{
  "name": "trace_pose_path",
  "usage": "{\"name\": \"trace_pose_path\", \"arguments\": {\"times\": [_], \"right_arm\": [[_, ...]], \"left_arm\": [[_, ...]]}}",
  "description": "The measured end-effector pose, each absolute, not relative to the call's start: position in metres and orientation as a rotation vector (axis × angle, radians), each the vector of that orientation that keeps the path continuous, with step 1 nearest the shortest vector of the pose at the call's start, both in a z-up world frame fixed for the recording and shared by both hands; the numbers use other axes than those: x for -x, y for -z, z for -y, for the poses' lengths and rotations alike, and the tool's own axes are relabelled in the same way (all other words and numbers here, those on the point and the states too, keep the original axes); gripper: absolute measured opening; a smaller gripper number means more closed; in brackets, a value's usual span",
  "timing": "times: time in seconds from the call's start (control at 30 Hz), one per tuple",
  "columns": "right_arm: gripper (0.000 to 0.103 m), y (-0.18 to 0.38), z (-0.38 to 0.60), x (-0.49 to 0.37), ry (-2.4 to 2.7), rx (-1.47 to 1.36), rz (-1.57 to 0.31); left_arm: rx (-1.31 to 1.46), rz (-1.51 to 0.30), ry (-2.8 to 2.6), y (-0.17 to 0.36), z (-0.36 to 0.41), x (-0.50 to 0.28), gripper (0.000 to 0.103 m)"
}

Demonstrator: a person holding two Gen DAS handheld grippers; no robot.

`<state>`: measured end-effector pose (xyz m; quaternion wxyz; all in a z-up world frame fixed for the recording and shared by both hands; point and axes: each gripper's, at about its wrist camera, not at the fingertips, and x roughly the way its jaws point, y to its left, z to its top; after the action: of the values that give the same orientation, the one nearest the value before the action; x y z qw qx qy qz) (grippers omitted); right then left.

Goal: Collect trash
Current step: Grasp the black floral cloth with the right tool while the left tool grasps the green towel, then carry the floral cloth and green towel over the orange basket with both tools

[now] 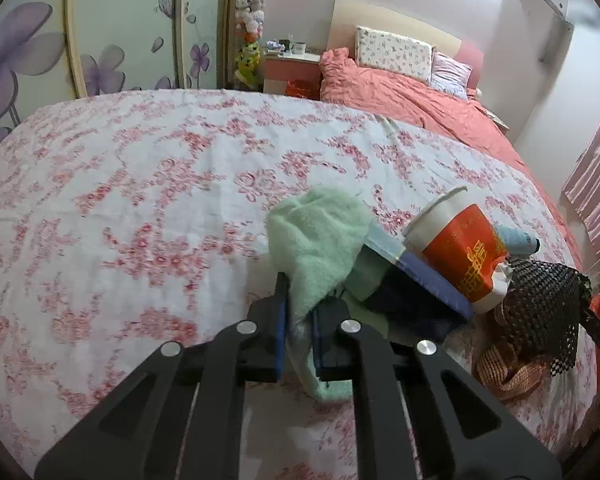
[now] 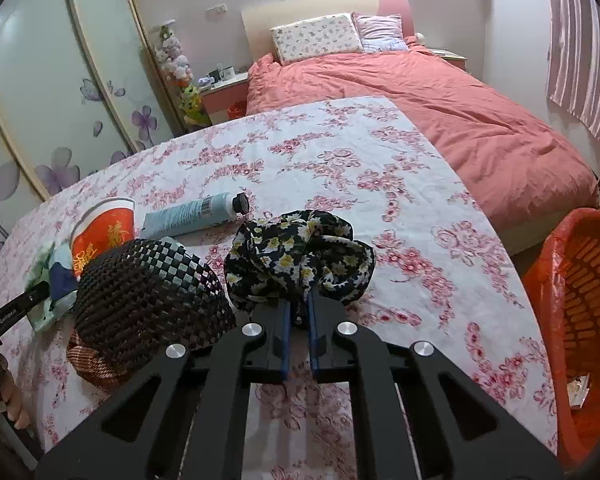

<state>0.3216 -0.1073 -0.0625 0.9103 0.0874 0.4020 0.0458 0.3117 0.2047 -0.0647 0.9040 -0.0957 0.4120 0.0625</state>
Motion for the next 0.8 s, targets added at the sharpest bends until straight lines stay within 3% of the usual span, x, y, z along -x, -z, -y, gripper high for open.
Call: {"name": "trace_pose_path", "arguments": {"times": [0.8], "right_arm": [[0.006, 0.031, 0.122, -0.292, -0.093, -0.197, -0.737]], "left_arm": [[0.221, -0.702, -0.103, -0.002, -0.218, -0.259, 0.010]]}}
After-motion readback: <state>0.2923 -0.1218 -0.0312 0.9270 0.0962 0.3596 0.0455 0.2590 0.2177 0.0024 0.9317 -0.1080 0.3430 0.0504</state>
